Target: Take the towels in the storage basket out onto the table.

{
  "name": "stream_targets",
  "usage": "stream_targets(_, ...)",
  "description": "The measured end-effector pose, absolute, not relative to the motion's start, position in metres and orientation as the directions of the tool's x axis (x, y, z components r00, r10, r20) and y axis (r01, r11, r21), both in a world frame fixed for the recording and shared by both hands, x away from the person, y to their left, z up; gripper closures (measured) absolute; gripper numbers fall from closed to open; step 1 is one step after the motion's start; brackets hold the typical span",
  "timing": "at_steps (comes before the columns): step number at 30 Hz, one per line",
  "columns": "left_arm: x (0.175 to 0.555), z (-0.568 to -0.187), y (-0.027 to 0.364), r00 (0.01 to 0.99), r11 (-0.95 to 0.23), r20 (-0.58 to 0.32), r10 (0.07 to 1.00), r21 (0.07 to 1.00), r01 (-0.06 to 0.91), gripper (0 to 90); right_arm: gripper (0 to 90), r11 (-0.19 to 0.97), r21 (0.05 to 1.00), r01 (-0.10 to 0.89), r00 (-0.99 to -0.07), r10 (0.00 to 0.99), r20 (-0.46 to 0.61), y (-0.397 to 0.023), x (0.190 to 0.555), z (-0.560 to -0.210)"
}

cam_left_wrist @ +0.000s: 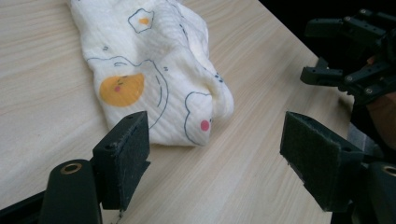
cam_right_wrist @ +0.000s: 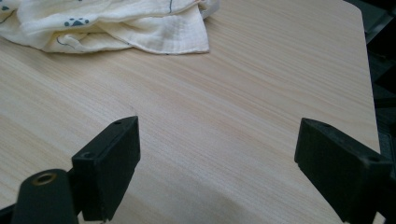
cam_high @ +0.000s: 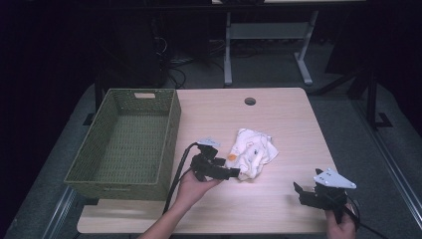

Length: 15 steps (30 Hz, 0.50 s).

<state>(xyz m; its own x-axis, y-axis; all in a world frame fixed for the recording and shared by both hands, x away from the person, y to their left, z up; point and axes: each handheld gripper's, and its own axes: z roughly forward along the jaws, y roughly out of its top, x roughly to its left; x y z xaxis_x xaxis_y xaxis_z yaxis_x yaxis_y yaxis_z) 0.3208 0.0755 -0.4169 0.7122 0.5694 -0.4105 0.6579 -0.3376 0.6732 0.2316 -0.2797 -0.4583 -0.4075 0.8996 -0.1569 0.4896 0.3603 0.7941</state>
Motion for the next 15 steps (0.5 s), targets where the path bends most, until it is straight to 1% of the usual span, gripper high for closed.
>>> stream_targets(12,0.303,-0.425,0.083,0.739,-0.364,-0.375,0.560,0.689,0.626,23.6,13.9,0.366,0.792,0.490,-0.409,0.898,-0.162,-0.278,0.232,-0.459)
stream_targets(15,0.300,-0.427,0.085,0.743,-0.361,-0.381,0.551,0.694,0.624,23.3,13.9,0.366,0.792,0.489,-0.409,0.898,-0.162,-0.278,0.232,-0.459)
